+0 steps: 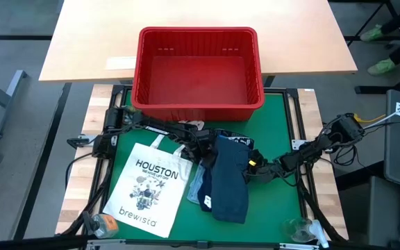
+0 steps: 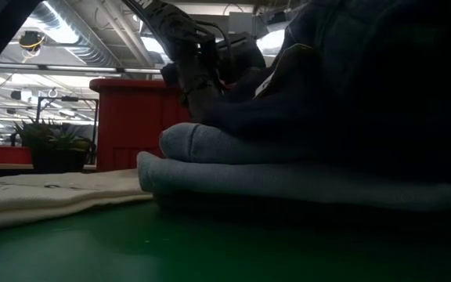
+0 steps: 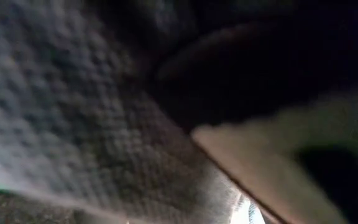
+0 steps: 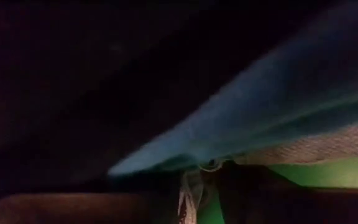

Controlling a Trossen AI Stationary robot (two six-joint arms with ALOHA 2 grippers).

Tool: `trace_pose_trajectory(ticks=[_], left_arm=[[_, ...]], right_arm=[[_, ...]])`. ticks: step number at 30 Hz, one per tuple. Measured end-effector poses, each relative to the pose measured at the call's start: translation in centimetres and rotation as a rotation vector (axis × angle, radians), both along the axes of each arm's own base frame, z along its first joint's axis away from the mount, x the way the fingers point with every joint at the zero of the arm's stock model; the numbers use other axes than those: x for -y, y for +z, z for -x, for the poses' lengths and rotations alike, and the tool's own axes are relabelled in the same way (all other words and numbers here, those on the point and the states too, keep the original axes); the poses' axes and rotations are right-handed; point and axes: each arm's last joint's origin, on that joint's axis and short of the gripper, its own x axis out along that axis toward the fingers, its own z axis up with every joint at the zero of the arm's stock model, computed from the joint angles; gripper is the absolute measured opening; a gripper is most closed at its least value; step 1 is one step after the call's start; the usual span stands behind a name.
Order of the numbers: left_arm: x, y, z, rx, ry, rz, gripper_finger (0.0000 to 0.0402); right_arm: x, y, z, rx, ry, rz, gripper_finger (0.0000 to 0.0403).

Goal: Fold Laundry from Bin
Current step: Put the stacked clothes into the bin

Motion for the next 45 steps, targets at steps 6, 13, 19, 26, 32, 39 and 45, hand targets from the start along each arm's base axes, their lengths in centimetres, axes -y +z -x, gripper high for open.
trace_pose_trajectory(ticks=[6,13,19,26,32,39,45], left_arm=[[1.0,-0.5,-0.7,0.032,0.034,-0.032,0.0224],[2.5,-1.7,-1.9,0.088,0.073,-0.012,0.0206],[1.7,-1.3,-2.3,0.168,0.035,-0.022,0.013],[1.1,-1.2,-2.7,0.234,0.008,0.002,0.0065],[1.3,-1.0,-2.7,0.241,-0.023,0.052,0.0065],[1.4,0.5,-2.2,0.239,-0.037,0.082,0.0065],[1.4,2.7,-1.4,0.232,-0.032,0.067,0.0065]], right_arm=[[0.0,0.0,0.0,0.004,0.001,-0.003,0.0057],[-0.1,0.1,-0.1,0.009,0.008,-0.007,0.0062],[-0.2,0.3,-0.3,0.043,0.019,-0.012,0.0058],[-0.5,0.9,-0.8,0.108,0.089,0.026,0.0058],[-0.6,1.2,-0.9,0.132,0.099,0.017,0.0058],[-0.8,1.9,-1.3,0.21,0.118,0.023,0.0058],[-0.9,2.7,-1.6,0.295,0.094,0.021,0.0058]])
